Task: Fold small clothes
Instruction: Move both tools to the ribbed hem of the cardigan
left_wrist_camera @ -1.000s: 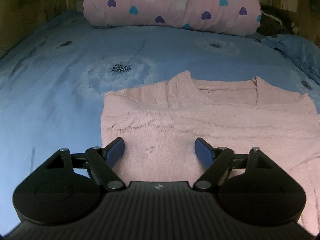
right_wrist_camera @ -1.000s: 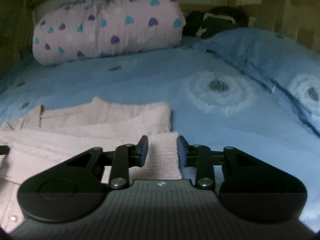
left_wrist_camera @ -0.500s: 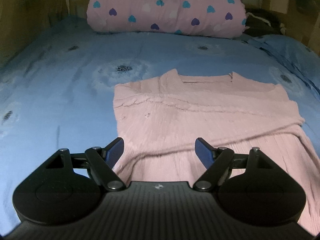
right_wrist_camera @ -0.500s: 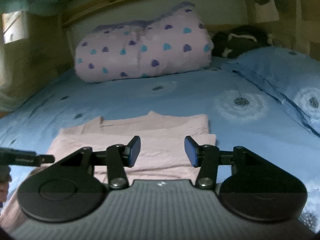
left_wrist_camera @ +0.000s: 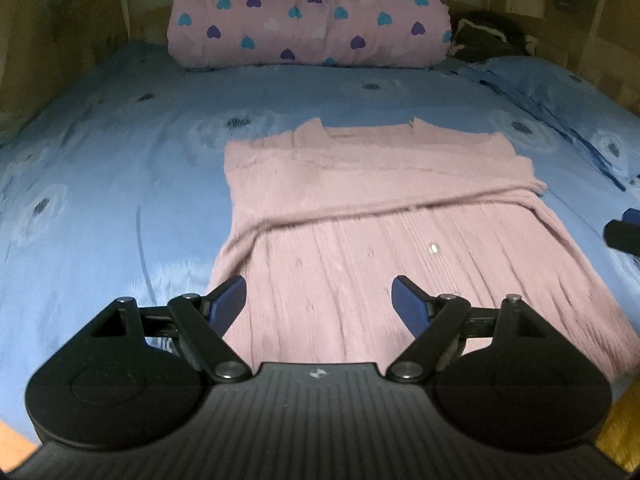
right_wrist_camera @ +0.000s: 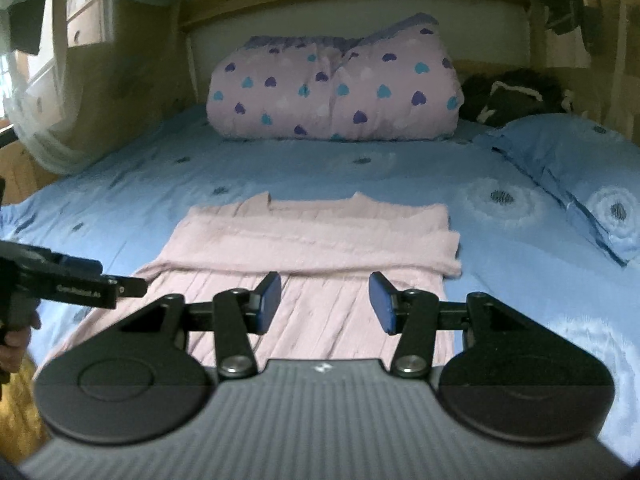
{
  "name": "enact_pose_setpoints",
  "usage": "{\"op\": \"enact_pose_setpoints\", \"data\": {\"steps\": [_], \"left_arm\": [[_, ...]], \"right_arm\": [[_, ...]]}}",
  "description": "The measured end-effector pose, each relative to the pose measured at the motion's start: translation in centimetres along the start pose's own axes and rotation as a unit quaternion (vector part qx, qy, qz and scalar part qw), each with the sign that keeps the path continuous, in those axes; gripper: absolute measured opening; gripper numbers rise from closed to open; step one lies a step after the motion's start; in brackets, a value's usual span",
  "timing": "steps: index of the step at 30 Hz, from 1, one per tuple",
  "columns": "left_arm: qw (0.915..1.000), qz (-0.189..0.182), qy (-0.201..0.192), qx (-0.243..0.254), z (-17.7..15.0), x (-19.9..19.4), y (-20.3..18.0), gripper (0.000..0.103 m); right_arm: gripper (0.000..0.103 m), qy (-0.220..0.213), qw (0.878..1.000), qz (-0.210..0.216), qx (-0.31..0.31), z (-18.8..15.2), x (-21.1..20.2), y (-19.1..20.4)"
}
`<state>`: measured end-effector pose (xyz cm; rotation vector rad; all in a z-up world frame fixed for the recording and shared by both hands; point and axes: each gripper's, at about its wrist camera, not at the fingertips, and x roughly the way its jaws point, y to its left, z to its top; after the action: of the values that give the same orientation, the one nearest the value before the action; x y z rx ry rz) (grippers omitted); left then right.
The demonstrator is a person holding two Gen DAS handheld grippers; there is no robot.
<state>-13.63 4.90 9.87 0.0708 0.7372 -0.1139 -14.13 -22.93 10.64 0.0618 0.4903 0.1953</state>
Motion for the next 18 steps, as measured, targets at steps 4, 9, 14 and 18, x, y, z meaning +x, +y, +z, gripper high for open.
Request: {"op": "enact_pose_setpoints", "data": {"steps": [4, 9, 14, 18], "left_arm": [[1.0000, -0.005, 0.006, 0.002, -2.0, -1.8, -0.4, 0.084], [0.9999, -0.007, 0.005, 0.011, -3.5, -3.5, -0.8, 0.084], [0.9995, -0.007, 0.007, 0.029, -5.0, -4.7, -1.5, 0.084], [0.9988, -0.010, 0.019, 0.044, -6.3, -4.9, -1.9, 0.085]], "right_arm": [[0.051, 0.017, 1.000, 0.005, -0.008, -1.4, -1.2, 1.2], [0.051, 0.026, 0.999, 0.014, -0.021, -2.5, -2.6, 2.6], [0.051, 0.040, 0.998, 0.020, -0.038, -3.7, -3.4, 3.6], [0.051, 0.059, 0.996, 0.021, -0.061, -5.1, -3.4, 4.5]]}}
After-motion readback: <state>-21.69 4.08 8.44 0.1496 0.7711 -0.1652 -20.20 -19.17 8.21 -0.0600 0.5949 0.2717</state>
